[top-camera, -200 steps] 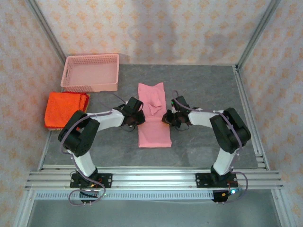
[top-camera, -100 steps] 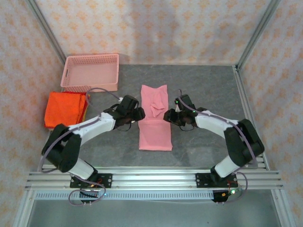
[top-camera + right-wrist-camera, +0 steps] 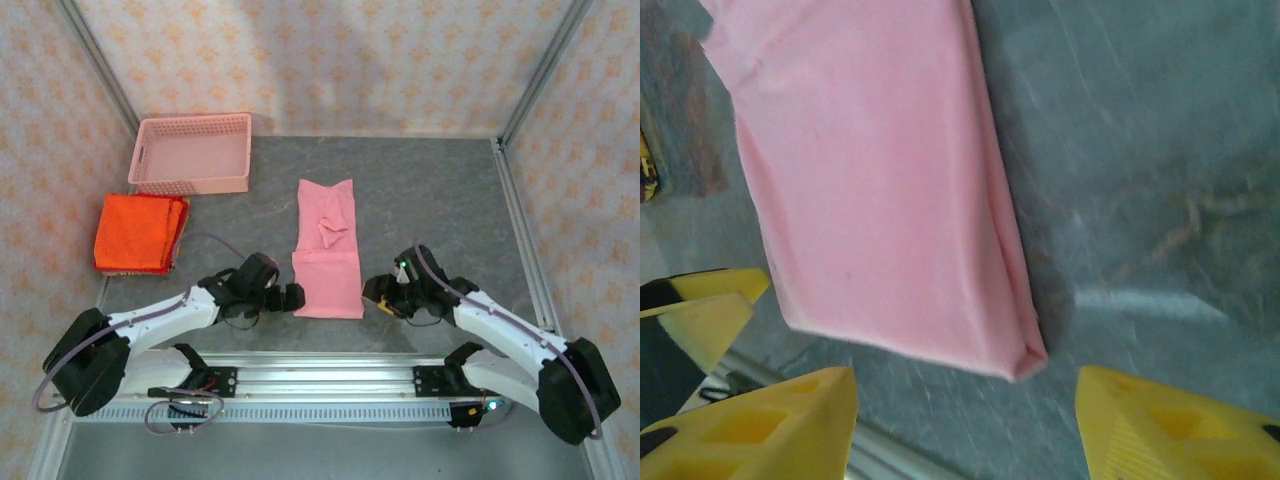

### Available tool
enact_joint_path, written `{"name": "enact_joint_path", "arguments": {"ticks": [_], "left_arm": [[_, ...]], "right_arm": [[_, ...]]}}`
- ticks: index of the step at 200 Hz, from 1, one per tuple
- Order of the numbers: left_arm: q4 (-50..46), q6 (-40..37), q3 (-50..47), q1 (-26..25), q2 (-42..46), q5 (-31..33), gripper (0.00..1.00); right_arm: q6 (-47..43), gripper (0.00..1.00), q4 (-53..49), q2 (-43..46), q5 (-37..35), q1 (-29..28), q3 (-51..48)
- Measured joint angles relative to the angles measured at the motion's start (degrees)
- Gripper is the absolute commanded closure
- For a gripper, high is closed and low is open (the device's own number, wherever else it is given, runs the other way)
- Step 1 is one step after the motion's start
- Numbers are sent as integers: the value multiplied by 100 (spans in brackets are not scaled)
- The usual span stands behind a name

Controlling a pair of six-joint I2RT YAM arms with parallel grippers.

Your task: Fold and stack the t-shirts

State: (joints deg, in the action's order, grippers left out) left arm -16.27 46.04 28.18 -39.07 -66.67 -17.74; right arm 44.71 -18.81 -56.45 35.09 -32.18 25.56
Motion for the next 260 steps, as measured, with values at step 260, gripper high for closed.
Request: {"name": "enact_joint_path", "arguments": {"ticks": [260], "left_arm": [[656, 640, -455, -216, 175, -221, 6]], "right_arm": [[1384, 79, 1591, -1364, -87, -822, -485]]}}
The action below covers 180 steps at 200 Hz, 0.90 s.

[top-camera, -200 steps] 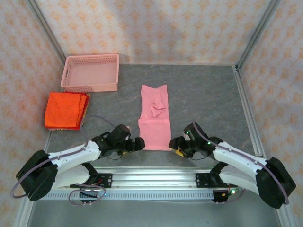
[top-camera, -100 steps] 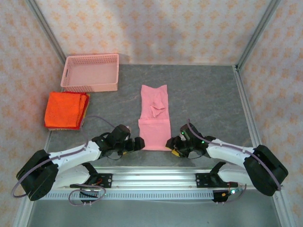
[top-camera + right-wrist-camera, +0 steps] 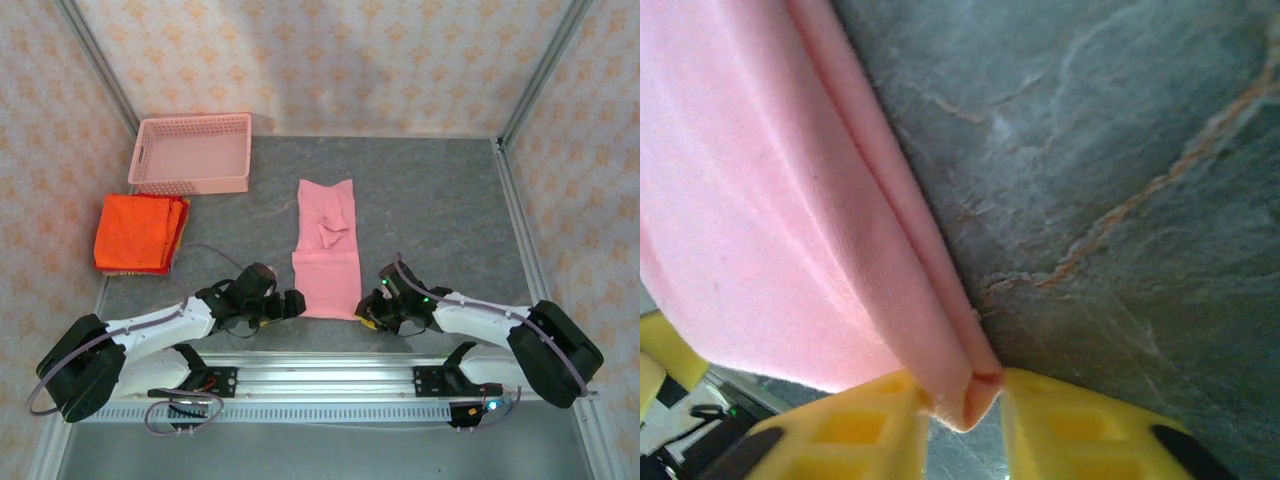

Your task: Fold and stack the t-shirts

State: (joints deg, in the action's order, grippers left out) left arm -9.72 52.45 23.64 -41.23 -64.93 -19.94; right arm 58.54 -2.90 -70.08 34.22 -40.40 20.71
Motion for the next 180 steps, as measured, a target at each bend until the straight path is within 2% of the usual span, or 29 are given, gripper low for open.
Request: {"name": "enact_joint_path", "arguments": {"ticks": [38, 55, 87, 99, 118, 144, 170, 180], "left_arm": [[-20, 0, 26, 0, -39, 9, 6], [-26, 0, 33, 0, -59, 20, 6], [-42, 0, 70, 0, -125, 24, 6], [-44, 0, 70, 0, -122, 24, 7], [-46, 0, 70, -4, -122, 28, 7], [-57, 2, 70, -4, -122, 42, 12], [-125, 22, 70, -4, -122, 85, 27], [-138, 24, 70, -4, -122, 90, 30]], "right_arm": [[55, 67, 98, -13, 17, 0, 0], [85, 67, 151, 9, 20, -2, 0], [101, 80, 319, -15, -39, -7, 0], [107, 89, 428, -24, -61, -7, 0], [94, 98, 522, -26, -85, -7, 0], [129, 100, 555, -24, -109, -7, -4], [129, 100, 555, -24, -120, -7, -4], [129, 100, 555, -24, -122, -7, -4]]}}
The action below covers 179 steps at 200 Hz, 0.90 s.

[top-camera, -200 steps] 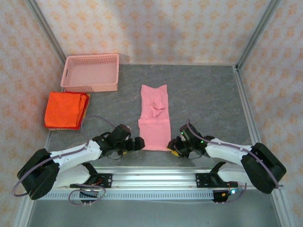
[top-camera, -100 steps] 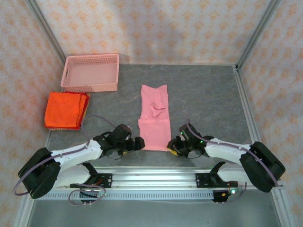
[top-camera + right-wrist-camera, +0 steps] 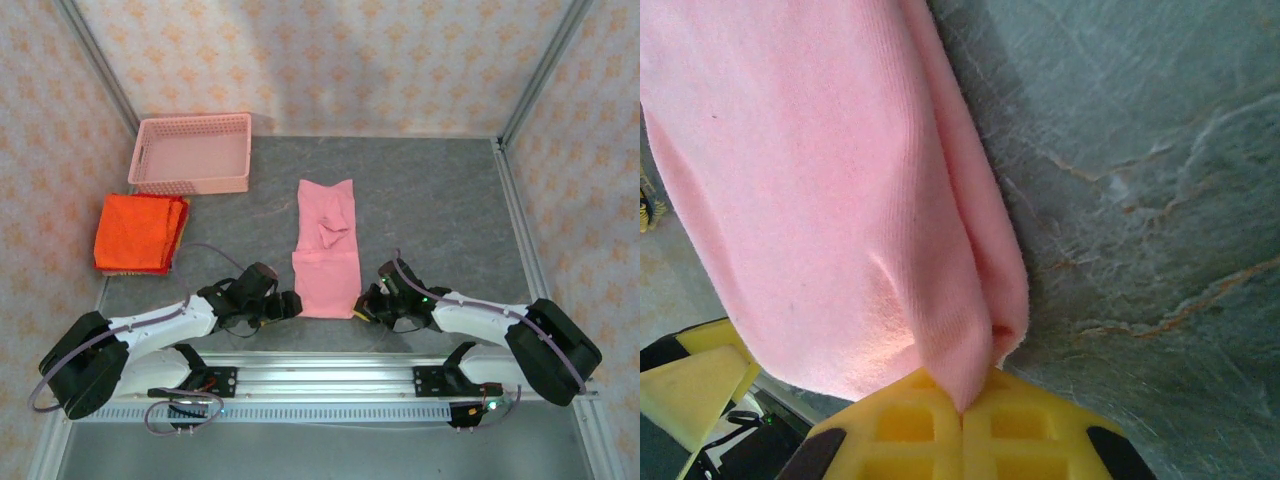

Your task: Fold and stack the t-shirts

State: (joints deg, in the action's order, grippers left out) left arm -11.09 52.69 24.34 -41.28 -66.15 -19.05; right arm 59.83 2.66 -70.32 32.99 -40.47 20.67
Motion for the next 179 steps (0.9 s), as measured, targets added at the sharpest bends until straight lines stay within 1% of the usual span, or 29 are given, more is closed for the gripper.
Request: {"name": "enact_joint_path", "arguments": {"ticks": [9, 27, 40, 64, 107, 127, 143, 179], "left_arm": [[20, 42, -2, 0, -2, -20, 31], [369, 146, -7, -81, -76, -321, 33], [560, 197, -7, -114, -111, -509, 38], [855, 304, -4, -111, -247, -717, 38], [890, 345, 0, -111, -431, -750, 38], [890, 422, 0, -111, -483, -730, 42], [903, 446, 7, -111, -529, -719, 47], [964, 472, 83, -111, -758, -704, 63]], "right_arm": [[0, 100, 0, 0, 2, 0, 0], [0, 100, 0, -2, 2, 0, 0], [0, 100, 2, -2, 2, 0, 0], [0, 100, 13, -35, 4, 0, 0], [2, 100, 46, -44, 2, 0, -15], [4, 100, 52, -44, 2, 0, -50], [15, 100, 55, -44, 2, 0, -74], [20, 100, 81, -11, 2, 0, -92]]}}
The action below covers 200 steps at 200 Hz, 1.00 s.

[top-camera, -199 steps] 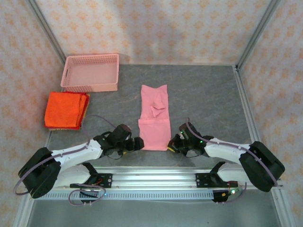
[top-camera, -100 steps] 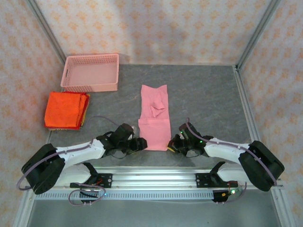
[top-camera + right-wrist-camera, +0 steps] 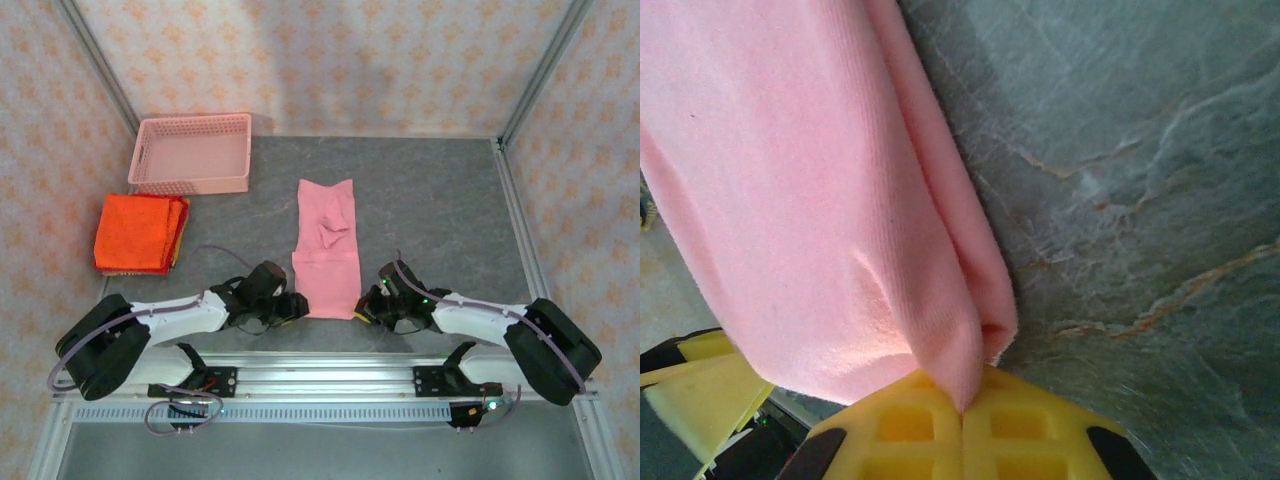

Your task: Fold and stack the t-shirts

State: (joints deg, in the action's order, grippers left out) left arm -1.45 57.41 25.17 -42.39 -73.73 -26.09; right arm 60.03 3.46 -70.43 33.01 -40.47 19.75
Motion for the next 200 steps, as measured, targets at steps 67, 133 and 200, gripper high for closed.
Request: {"name": "enact_joint_path", "arguments": {"ticks": [67, 133, 200], "left_arm": [[4, -31, 20, 0, -11, 2, 100], [-221, 24, -22, -20, 420, -50, 100], [-1084, 103, 203, -214, 1104, 2, 100]], "right_arm": [[4, 100, 2, 116, 2, 0, -61], [160, 100, -474, 1054, -4, -177, -271], [463, 100, -1121, 1749, -330, -643, -133]]}}
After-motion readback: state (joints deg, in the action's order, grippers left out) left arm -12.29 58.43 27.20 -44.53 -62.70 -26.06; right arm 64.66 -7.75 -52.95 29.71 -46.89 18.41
